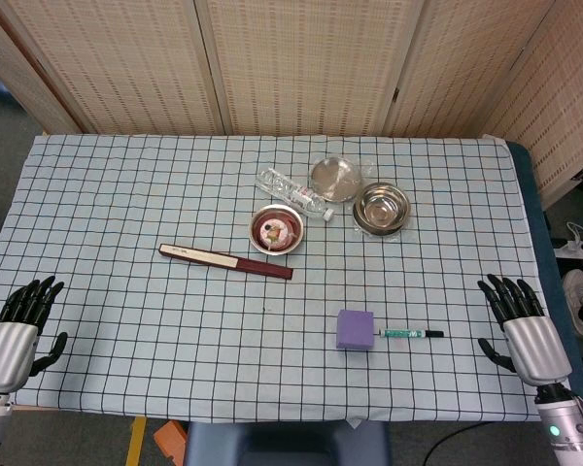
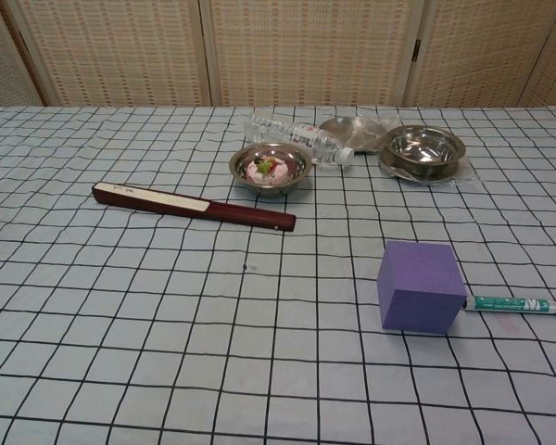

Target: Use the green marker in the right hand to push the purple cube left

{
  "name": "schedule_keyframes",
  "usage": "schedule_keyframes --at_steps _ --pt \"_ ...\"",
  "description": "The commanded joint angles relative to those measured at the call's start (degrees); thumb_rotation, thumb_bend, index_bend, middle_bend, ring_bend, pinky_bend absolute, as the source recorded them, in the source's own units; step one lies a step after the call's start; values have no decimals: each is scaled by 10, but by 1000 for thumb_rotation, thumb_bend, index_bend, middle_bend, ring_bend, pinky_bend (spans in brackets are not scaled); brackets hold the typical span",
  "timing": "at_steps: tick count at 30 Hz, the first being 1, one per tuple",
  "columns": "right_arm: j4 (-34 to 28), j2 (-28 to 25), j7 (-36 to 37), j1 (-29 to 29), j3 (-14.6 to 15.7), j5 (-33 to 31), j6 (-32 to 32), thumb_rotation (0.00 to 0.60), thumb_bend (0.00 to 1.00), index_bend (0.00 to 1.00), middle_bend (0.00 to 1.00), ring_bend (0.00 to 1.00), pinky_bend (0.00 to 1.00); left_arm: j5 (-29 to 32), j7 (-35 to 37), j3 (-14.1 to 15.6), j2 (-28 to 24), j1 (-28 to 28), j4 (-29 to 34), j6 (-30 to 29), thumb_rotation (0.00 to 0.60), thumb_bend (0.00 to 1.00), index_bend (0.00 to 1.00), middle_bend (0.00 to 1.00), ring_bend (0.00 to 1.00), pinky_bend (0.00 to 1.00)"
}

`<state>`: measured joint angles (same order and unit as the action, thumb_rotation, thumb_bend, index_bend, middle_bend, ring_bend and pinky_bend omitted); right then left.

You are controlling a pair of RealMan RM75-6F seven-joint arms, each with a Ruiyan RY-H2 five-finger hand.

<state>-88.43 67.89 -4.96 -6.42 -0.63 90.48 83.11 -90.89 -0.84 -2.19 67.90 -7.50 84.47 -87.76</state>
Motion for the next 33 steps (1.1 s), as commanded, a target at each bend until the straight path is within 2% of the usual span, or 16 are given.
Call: schedule_keyframes --at_steps 1,10,16,20,23,28,33 --pt "-1 2 -8 -1 2 -6 -16 600 176 0 12 0 36 5 2 2 4 0 0 12 600 431 0 0 0 103" --pt "-11 18 -35 -2 15 -9 -36 600 177 0 13 0 36 3 17 2 0 -6 4 18 600 431 0 0 0 103" --pt "-18 31 -58 -11 23 -11 -65 600 176 19 91 6 44 2 24 5 -4 -7 6 23 600 431 0 0 0 103" --pt "-29 54 -106 -33 30 -11 -112 600 179 168 202 73 99 -1 29 9 -9 -9 10 28 600 431 0 0 0 104" --pt "-22 92 -144 -59 16 -42 -163 600 199 226 236 102 116 -6 41 13 -15 -9 12 27 600 431 0 0 0 105" --pt "-7 129 -182 -83 3 -77 -200 600 227 289 280 138 133 -4 52 14 -21 -7 14 25 600 431 0 0 0 107" --pt "11 158 -208 -100 -8 -106 -221 600 227 302 289 148 143 -10 61 16 -25 -6 14 21 600 431 0 0 0 108"
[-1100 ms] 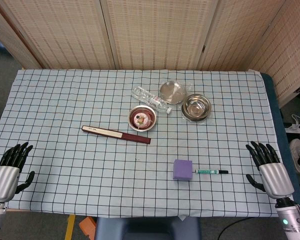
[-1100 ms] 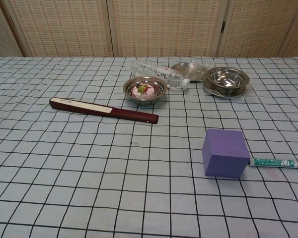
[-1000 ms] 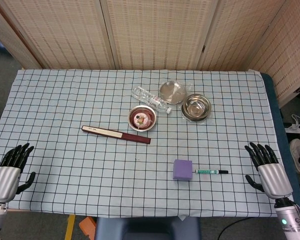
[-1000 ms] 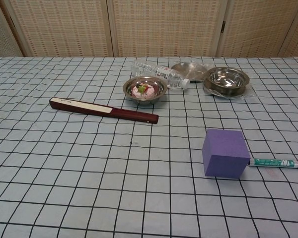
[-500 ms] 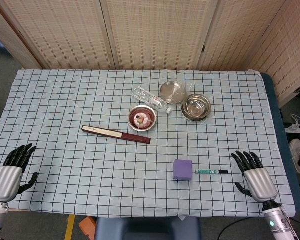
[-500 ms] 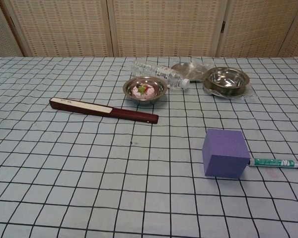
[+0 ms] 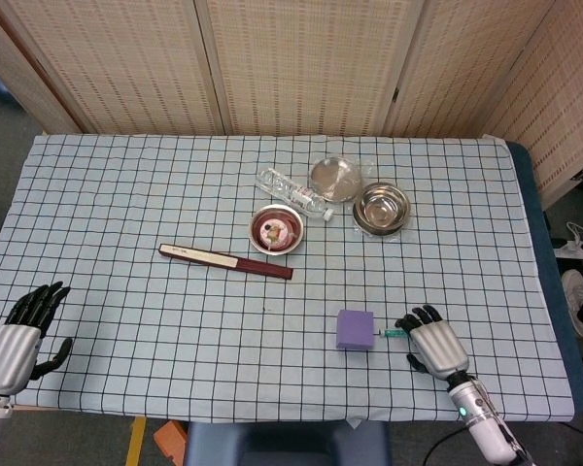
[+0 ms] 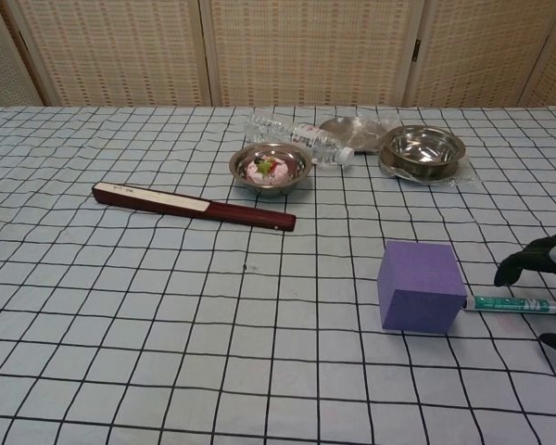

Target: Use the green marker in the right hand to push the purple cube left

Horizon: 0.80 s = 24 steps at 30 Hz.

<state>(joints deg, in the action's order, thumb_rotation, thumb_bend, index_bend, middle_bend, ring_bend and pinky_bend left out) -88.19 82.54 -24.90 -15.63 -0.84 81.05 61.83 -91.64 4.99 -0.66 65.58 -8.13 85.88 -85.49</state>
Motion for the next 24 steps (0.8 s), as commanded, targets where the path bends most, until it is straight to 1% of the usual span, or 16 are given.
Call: schedule_keyframes --at_steps 1,8,19,21,24 --pt "11 15 -10 -10 -8 -16 -9 600 227 310 294 153 146 -3 4 2 -2 1 -1 -3 600 431 0 0 0 108" --pt "28 31 -7 -13 -9 -26 0 600 240 379 357 204 174 -2 18 2 -4 0 -6 -1 600 432 0 0 0 107" --pt "34 40 -29 -27 -7 -47 -9 600 263 390 367 216 185 2 20 1 -4 -4 -7 6 600 432 0 0 0 108" --pt "35 42 -31 -28 -6 -47 -8 600 264 403 379 232 194 3 21 1 -5 -5 -7 7 600 431 0 0 0 107" --pt "35 44 -30 -28 -3 -45 -3 600 269 451 433 289 217 3 23 2 -5 -5 -8 9 600 432 0 0 0 107"
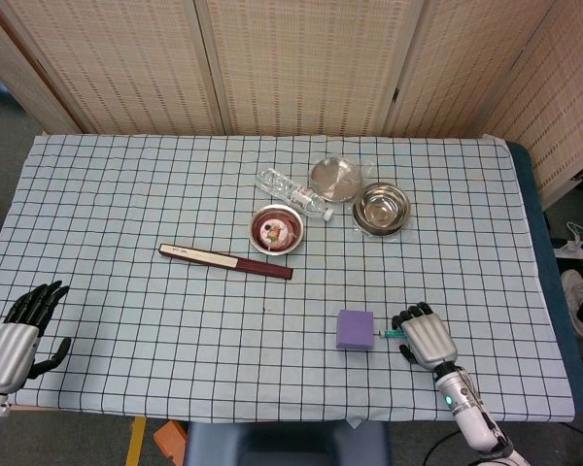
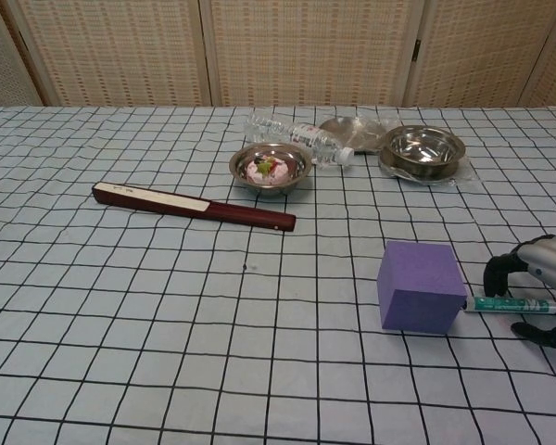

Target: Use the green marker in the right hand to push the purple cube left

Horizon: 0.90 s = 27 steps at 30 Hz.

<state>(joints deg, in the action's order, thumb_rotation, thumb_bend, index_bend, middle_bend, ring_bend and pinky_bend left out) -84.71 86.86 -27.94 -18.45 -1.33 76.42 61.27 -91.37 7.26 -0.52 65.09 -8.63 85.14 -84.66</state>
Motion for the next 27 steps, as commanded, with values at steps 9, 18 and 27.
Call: schedule_keyframes --at_steps 9,18,27 --pt "4 4 -12 0 9 0 12 600 287 562 514 377 279 2 0 0 0 -1 -1 2 600 431 0 0 0 108" --pt "-13 -7 -38 3 19 -3 22 600 297 564 522 397 296 6 -4 -1 0 -1 0 3 600 431 0 0 0 109" --pt "-17 -12 -57 2 26 -8 21 600 354 829 753 682 593 10 -8 0 -2 0 4 6 600 432 0 0 0 111"
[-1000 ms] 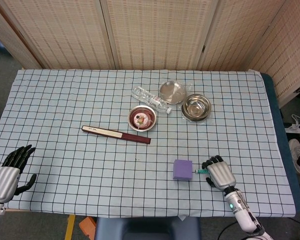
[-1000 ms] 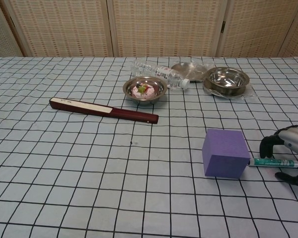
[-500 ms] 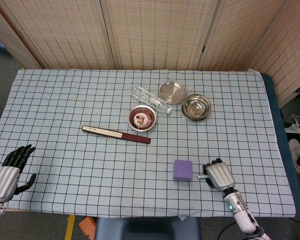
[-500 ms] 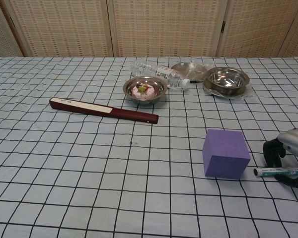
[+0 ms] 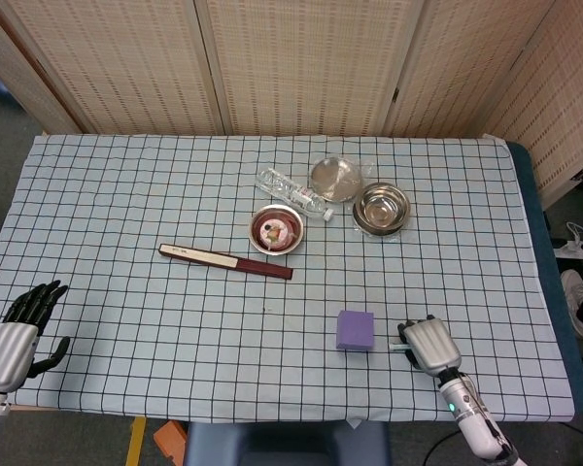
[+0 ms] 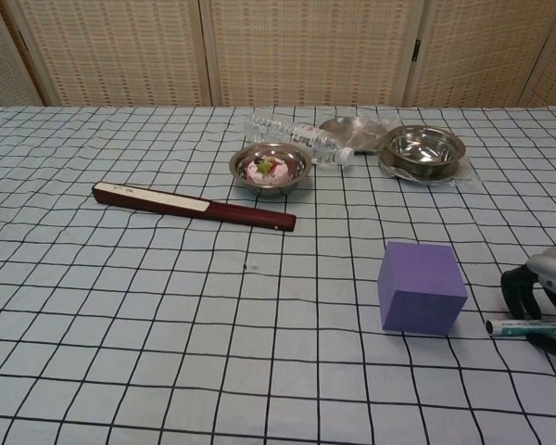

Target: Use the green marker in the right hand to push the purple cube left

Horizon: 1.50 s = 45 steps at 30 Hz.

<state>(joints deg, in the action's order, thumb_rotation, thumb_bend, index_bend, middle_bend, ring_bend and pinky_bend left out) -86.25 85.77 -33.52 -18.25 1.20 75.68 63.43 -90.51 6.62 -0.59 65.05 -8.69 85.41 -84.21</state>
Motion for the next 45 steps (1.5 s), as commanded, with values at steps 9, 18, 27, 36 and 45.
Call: schedule_keyframes --at_steps 9,18,27,36,45 --pt "1 -15 25 9 3 20 28 600 399 949 856 776 636 7 -4 -2 -2 1 5 2 600 435 0 0 0 111" --pt "-10 -36 37 13 1 20 36 600 399 950 857 776 637 7 -8 -3 -1 1 5 2 600 434 0 0 0 111" --pt "-15 -31 37 11 0 11 27 600 400 950 857 776 639 3 6 -2 -3 2 4 -4 600 435 0 0 0 111" --pt "-25 -6 23 -13 -22 3 12 600 400 950 857 776 650 0 21 -1 -6 1 1 -3 600 434 0 0 0 111" --pt "-38 20 -12 -46 -32 -20 -27 600 400 950 857 776 650 -1 28 0 -8 1 -1 -1 600 434 0 0 0 111"
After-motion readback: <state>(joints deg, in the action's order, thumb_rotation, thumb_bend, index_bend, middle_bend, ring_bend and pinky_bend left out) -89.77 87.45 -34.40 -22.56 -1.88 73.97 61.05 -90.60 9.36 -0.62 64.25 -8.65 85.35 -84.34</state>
